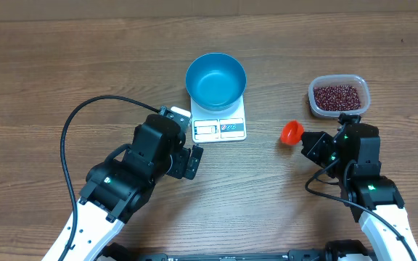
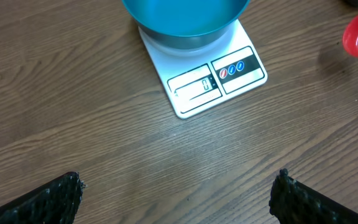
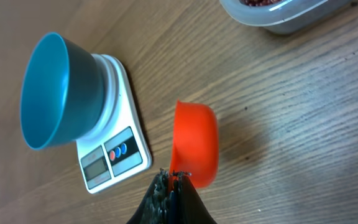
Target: Scoop item into bowl and weigh 150g on scale
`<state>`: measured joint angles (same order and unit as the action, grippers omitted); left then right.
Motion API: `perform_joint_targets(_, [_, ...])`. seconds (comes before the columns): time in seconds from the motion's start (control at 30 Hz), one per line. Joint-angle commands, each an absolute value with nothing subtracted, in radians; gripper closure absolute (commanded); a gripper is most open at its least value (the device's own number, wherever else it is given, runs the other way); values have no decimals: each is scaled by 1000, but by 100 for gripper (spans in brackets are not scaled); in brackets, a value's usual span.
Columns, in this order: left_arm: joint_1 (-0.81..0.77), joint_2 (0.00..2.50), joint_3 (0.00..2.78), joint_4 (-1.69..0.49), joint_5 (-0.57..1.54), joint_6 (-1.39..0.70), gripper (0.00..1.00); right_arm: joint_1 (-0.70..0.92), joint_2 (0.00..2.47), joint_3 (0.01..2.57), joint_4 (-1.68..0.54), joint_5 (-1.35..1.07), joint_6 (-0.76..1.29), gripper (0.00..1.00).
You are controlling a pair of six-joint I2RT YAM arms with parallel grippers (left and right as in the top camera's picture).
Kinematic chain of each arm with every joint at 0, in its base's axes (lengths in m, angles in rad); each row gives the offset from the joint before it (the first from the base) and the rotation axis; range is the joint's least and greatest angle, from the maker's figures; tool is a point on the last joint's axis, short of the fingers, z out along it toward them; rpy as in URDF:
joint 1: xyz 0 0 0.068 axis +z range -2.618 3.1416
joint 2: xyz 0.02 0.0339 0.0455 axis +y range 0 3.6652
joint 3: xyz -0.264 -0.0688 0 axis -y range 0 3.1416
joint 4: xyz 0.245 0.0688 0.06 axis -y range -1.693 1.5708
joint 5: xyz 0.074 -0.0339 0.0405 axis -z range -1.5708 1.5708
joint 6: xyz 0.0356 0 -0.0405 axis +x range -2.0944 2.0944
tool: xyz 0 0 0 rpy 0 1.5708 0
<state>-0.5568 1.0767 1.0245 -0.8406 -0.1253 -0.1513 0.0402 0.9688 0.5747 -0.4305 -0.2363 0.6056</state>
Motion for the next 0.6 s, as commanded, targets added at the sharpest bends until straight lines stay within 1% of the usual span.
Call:
perform_joint_targets(0.0, [-562, 1090, 1022, -840, -141, -161, 1, 44, 965, 602, -432, -235, 570, 96])
perform_joint_targets(0.57, [-562, 1100, 1022, -840, -141, -162, 1, 44, 965, 610, -435, -224, 567, 96])
